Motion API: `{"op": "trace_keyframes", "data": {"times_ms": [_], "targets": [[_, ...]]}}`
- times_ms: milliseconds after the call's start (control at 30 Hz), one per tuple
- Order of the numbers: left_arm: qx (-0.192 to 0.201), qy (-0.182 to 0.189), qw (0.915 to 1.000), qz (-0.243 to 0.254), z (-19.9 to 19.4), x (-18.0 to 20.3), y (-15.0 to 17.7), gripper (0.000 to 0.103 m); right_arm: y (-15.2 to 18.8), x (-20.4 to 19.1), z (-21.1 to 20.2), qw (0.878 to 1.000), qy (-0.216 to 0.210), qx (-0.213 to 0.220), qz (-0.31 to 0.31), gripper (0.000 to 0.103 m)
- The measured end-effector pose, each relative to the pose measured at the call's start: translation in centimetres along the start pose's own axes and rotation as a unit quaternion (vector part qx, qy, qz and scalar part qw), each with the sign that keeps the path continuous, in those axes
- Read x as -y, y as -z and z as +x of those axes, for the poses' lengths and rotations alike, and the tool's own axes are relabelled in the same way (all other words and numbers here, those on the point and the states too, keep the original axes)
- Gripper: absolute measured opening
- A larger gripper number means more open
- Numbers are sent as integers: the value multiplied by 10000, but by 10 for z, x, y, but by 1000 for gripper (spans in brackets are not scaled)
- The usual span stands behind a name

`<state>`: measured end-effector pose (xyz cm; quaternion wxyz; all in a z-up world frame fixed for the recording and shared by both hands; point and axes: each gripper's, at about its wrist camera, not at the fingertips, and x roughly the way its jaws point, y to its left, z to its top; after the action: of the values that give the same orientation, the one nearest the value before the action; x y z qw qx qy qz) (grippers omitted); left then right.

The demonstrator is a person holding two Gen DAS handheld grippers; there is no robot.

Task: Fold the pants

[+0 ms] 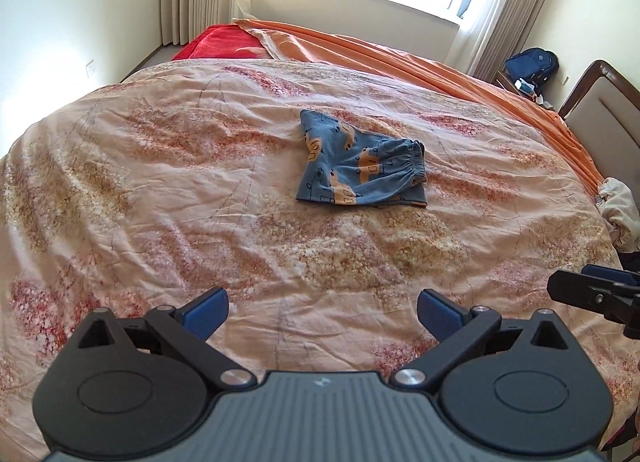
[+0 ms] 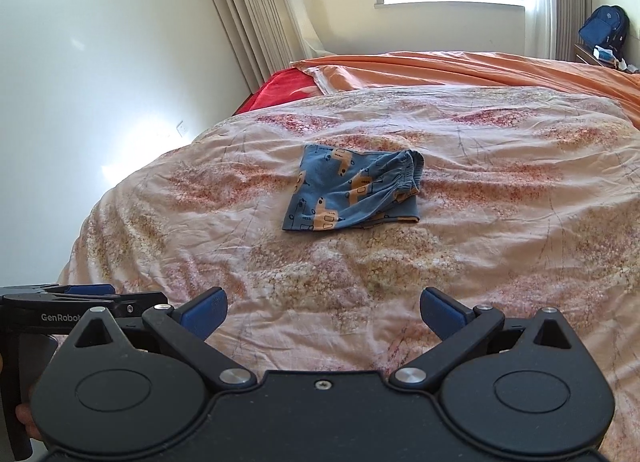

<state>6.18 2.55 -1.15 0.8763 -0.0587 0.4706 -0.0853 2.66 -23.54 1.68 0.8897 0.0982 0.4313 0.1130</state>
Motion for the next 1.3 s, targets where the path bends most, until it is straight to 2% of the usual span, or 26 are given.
{"op": "trace_keyframes", "data": {"times_ms": [167, 700, 1300], "targets": [[-101, 94, 9996, -260, 4, -5, -1, 102, 0, -1, 0, 10000, 34, 2, -29, 102], [-83, 111, 9999, -6, 7, 9, -1, 102, 0, 2, 8, 9999, 63, -65, 89, 102], [-47, 144, 9999, -61, 6, 9, -3, 103, -1, 2, 9, 9999, 55, -62, 98, 102]]}}
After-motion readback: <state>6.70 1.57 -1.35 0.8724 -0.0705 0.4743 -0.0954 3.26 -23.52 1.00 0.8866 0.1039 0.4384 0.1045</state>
